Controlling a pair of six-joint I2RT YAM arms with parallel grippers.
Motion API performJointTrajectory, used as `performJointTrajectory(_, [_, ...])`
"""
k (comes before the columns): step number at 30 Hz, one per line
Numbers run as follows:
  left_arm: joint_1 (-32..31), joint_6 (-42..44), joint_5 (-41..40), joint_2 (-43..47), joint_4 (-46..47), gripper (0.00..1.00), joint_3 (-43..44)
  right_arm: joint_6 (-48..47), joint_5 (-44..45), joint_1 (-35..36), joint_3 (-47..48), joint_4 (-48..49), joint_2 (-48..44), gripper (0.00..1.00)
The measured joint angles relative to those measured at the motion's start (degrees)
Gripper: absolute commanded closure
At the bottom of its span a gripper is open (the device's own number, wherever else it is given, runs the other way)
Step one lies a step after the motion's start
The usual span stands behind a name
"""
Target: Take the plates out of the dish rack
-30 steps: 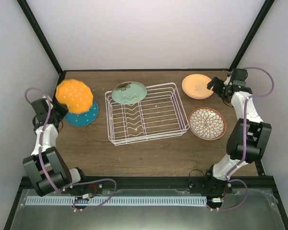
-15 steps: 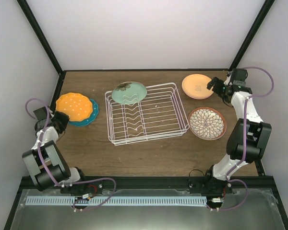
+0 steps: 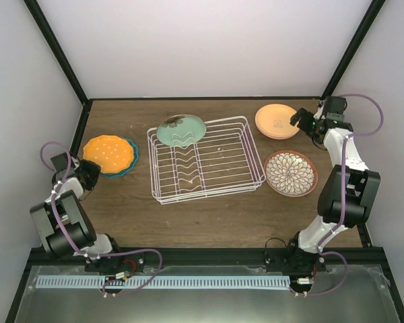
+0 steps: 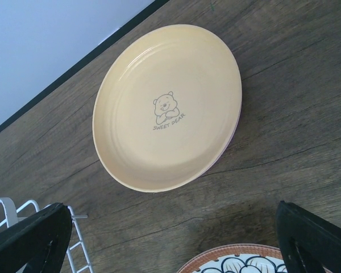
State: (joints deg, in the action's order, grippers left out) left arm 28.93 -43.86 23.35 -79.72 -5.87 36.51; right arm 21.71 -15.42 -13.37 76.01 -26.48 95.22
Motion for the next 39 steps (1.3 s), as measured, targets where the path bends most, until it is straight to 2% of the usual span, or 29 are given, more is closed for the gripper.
performJointTrajectory(6, [-0.46,-0.66,1.44,-1.29,0.72,0.92,0.00,0.07,0.00,0.00,0.00,0.00,0.02,0.00])
performJointTrajectory(9, [-0.74,-0.94,2.03,-1.84,1.01,0.82,0.00,0.13,0.00,0.00,0.00,0.00,0.02,0.00])
performJointTrajectory(13, [-1.22,-1.20,2.99,-2.34,1.66,0.50,0.00,0.17,0.00,0.00,0.00,0.00,0.02,0.00])
performJointTrajectory(15, [-1.51,-1.07,3.58,-2.43,1.84,0.37,0.02,0.20,0.00,0.00,0.00,0.00,0.02,0.00])
performJointTrajectory(17, [-1.66,-1.09,3.96,-2.54,1.86,0.31,0.02,0.22,0.02,0.00,0.00,0.00,0.02,0.00])
performJointTrajectory(29, [-1.66,0.74,3.41,-2.58,0.24,0.11,1.09,0.61,0.02,0.00,-0.44,0.24,0.02,0.00])
performJointTrajectory(39, [-1.42,5.03,-9.03,0.37,-10.84,0.10,10.54,0.63,0.00,0.00,-0.83,0.63,0.00,0.00])
